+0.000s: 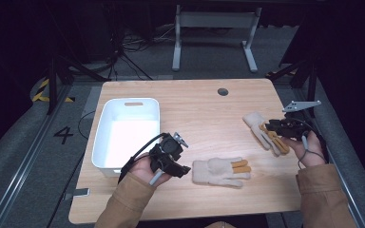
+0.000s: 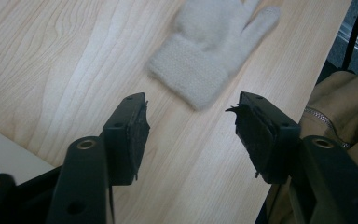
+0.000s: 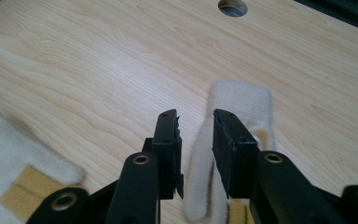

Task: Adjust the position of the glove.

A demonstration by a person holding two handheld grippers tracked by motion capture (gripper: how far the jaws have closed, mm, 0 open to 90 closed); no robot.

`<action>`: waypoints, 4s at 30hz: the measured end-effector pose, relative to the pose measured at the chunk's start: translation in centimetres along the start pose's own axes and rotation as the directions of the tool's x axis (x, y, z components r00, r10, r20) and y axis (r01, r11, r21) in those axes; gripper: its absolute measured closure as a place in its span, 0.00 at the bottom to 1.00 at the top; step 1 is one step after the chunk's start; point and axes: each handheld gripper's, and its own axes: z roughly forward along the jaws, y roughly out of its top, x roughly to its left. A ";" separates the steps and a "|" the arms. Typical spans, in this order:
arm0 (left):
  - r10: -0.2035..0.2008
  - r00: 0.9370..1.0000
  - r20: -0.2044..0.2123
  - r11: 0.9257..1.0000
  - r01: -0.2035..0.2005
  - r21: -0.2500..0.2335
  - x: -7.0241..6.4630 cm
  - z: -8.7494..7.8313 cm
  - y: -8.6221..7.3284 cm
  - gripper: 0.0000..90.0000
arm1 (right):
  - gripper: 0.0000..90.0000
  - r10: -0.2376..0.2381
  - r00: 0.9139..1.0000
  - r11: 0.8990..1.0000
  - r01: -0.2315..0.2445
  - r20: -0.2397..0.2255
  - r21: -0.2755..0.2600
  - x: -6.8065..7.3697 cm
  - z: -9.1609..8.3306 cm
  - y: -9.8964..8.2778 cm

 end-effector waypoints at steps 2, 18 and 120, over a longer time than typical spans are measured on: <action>0.001 1.000 0.000 1.000 -0.001 0.000 0.0 0.0 0.0 0.50 | 0.79 0.002 1.000 1.000 -0.002 -0.001 0.002 0.0 0.0 0.0; 0.031 0.999 0.033 1.000 -0.031 0.000 -0.5 -0.4 0.3 0.84 | 0.73 0.010 1.000 1.000 -0.010 0.003 0.000 -0.2 0.1 -0.3; -0.014 1.000 0.021 1.000 0.014 0.012 -0.1 -0.6 -0.6 0.84 | 0.87 0.010 0.999 0.991 -0.017 0.053 0.133 -1.4 0.4 0.0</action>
